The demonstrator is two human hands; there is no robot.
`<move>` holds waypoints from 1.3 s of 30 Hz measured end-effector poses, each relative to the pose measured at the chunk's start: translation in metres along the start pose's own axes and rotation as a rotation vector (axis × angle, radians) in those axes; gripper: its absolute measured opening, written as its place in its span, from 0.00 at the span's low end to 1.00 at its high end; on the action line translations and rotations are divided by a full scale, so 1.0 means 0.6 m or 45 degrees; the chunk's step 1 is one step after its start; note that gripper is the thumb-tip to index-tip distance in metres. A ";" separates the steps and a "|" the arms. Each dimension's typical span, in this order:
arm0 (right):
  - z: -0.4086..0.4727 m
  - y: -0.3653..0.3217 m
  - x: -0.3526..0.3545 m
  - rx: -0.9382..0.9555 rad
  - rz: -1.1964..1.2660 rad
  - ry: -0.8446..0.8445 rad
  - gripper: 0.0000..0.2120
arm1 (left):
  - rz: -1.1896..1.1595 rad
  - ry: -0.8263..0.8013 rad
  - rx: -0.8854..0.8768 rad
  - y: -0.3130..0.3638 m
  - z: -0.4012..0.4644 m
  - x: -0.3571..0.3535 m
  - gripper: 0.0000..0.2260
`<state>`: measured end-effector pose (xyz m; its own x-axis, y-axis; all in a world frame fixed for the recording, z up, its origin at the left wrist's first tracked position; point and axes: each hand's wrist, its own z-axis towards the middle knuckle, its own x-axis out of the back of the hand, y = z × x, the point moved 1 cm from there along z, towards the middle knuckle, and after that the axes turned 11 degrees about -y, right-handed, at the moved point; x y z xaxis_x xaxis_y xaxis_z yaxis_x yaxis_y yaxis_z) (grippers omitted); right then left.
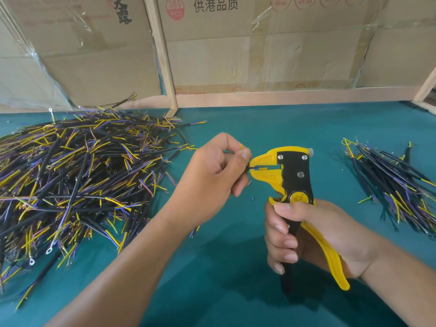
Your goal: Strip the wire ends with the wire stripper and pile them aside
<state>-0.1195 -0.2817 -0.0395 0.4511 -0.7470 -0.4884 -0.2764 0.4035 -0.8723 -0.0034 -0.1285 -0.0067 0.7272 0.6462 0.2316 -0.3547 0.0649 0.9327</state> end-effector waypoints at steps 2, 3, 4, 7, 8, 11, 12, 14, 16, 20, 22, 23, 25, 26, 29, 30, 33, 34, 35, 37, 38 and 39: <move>-0.001 0.000 -0.003 0.012 -0.015 0.023 0.19 | -0.015 -0.003 -0.029 0.002 -0.001 -0.001 0.09; -0.001 0.000 -0.005 0.018 -0.022 0.035 0.19 | -0.021 -0.005 -0.042 0.003 0.000 -0.002 0.09; -0.001 0.000 -0.007 0.022 -0.028 0.049 0.19 | -0.025 -0.006 -0.049 0.004 -0.001 -0.003 0.09; -0.003 -0.001 -0.012 0.031 -0.031 0.071 0.20 | -0.022 -0.002 -0.063 0.004 -0.001 -0.003 0.09; -0.003 -0.002 -0.014 0.033 -0.030 0.069 0.20 | -0.020 -0.001 -0.066 0.004 -0.001 -0.003 0.09; -0.003 -0.002 -0.017 0.041 -0.031 0.080 0.21 | -0.021 0.001 -0.078 0.004 -0.001 -0.001 0.08; -0.002 -0.002 -0.018 0.044 -0.033 0.104 0.21 | -0.019 0.006 -0.079 0.004 0.000 0.000 0.08; -0.001 -0.002 -0.018 0.043 -0.050 0.203 0.21 | -0.005 0.010 -0.064 0.001 0.000 0.001 0.08; -0.001 -0.002 -0.017 0.037 -0.075 0.261 0.21 | 0.006 0.007 -0.032 -0.003 0.000 0.002 0.08; -0.002 -0.001 -0.016 0.047 -0.062 0.268 0.21 | 0.017 0.005 -0.020 -0.005 0.000 0.002 0.08; -0.004 -0.001 -0.015 0.050 -0.054 0.249 0.21 | 0.005 0.006 -0.025 -0.005 0.001 0.003 0.08; -0.004 -0.001 -0.013 0.054 -0.055 0.232 0.22 | 0.004 0.004 -0.027 -0.005 0.001 0.003 0.08; -0.006 -0.002 -0.009 0.064 -0.065 0.189 0.23 | 0.018 -0.009 -0.030 -0.005 0.002 0.003 0.08; -0.007 -0.004 -0.007 0.070 -0.060 0.160 0.23 | 0.036 -0.011 -0.030 -0.004 0.002 0.005 0.08; -0.014 -0.019 0.007 0.138 0.053 0.096 0.22 | 0.073 0.072 -0.013 0.001 0.004 0.025 0.08; -0.018 -0.028 0.013 0.187 0.091 0.095 0.22 | 0.061 0.123 -0.008 0.002 0.004 0.036 0.07; -0.019 -0.043 0.025 0.358 0.108 0.207 0.20 | 0.024 0.175 -0.011 0.004 0.004 0.051 0.06; -0.016 -0.043 0.027 0.407 0.105 0.268 0.17 | 0.032 0.147 -0.017 0.004 0.003 0.048 0.06; -0.010 -0.039 0.027 0.441 0.106 0.327 0.14 | 0.041 0.107 -0.022 0.004 0.003 0.041 0.06; -0.001 -0.030 0.027 0.448 0.120 0.399 0.10 | 0.070 0.029 -0.031 0.002 0.002 0.028 0.07; 0.001 -0.026 0.026 0.430 0.121 0.404 0.10 | 0.098 -0.006 -0.040 0.002 0.001 0.023 0.07; 0.003 -0.023 0.026 0.409 0.115 0.395 0.10 | 0.127 -0.034 -0.053 0.003 0.000 0.019 0.06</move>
<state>-0.1074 -0.2980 -0.0351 0.1484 -0.8046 -0.5750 -0.0033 0.5810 -0.8139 0.0046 -0.1211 -0.0025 0.7023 0.6304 0.3307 -0.4498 0.0328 0.8925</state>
